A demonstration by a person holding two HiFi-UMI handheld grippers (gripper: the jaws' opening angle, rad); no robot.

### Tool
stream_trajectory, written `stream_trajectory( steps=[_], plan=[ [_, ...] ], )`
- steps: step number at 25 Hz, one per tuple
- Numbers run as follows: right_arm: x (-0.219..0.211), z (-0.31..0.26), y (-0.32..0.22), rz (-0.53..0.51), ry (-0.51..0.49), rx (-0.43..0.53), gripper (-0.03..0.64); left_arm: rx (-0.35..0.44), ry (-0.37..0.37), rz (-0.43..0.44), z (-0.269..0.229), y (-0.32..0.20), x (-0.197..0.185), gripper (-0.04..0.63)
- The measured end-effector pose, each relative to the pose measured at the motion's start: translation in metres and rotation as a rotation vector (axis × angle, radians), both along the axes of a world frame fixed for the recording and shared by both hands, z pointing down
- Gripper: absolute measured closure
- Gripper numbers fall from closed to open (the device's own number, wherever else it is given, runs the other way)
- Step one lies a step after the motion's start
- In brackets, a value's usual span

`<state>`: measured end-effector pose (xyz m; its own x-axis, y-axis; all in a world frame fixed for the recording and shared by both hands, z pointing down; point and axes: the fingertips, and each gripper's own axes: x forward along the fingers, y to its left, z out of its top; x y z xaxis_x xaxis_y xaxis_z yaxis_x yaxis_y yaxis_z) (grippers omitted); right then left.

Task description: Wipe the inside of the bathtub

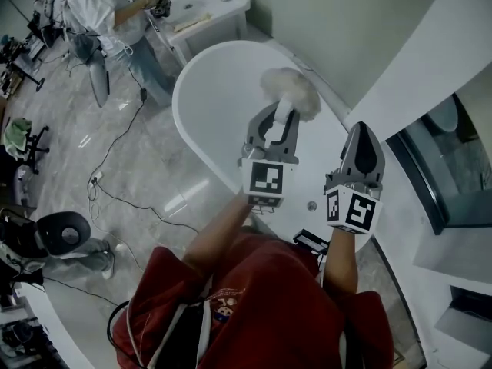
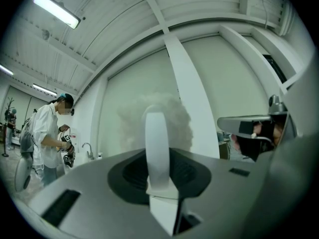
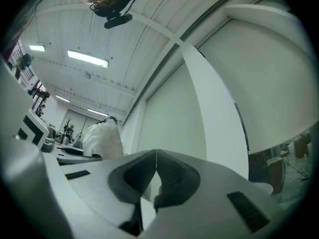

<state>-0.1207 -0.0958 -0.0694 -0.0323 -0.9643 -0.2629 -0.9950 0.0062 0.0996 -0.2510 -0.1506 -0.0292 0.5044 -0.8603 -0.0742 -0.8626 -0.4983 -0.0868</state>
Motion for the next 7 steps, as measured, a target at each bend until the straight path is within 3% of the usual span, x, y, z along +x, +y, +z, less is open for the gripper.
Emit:
stream_trajectory(
  steps=[7],
  plan=[
    [-0.0045,-0.0025,-0.0035,-0.015,0.002,-0.013,0.604,-0.005,-0.044,0.005,0.0073,0.0019,-0.0028,0.503]
  ],
)
